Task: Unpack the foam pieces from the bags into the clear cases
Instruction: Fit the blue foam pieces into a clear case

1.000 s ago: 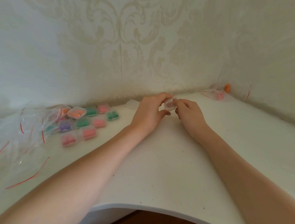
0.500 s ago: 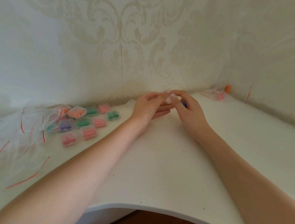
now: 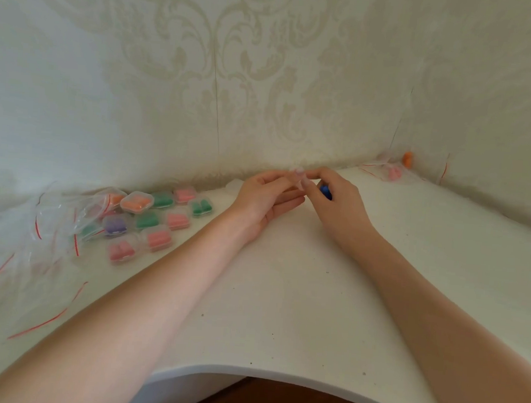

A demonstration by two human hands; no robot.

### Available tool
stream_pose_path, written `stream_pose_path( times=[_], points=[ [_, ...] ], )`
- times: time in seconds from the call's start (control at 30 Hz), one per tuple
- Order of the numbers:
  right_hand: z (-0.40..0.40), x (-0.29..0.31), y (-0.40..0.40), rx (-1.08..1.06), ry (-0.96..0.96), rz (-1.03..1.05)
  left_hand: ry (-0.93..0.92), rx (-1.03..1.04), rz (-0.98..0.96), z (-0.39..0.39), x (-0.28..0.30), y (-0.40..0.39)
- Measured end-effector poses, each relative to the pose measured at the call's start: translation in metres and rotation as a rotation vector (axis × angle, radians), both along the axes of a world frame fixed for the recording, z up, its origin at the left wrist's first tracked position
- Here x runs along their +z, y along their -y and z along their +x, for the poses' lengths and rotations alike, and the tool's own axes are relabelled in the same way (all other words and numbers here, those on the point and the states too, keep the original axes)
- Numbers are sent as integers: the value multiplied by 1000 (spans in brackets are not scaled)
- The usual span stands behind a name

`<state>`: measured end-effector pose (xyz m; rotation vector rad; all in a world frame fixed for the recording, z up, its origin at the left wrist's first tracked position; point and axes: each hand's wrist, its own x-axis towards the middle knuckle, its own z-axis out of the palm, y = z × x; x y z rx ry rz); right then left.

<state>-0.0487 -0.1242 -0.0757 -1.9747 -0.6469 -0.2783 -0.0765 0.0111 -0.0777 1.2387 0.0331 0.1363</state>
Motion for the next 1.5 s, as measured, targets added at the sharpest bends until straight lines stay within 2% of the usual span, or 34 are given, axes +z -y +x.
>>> stream_pose_path(
  times=[0.17,0.27,0.37,0.67,0.87,0.97,1.03,1.13,1.23,1.37,1.5],
  points=[
    [11,3,3,-50,-211,216,53,-60,46,-2,0,2],
    [13,0,2,-113,-336,169,87,29,227,0,-3,5],
    [12,-1,1,-156,-281,51,157,67,410,-1,-5,8],
    [6,2,-1,-99,-226,-71,283,210,543,-5,-3,10],
    [3,6,5,-18,-208,-108,292,186,632,-1,-7,8],
    [5,3,3,-23,-160,-144,261,182,629,0,-7,7],
    [8,1,5,-47,-145,-131,224,210,537,-2,-4,7],
    [15,-1,11,-76,-209,28,171,237,297,-3,3,9],
    [18,0,13,-80,-272,154,126,130,203,-4,6,7],
    [20,3,14,-70,-355,324,88,57,244,-4,0,3],
    [21,2,13,-50,-403,371,90,47,324,-3,-4,5]
  ],
)
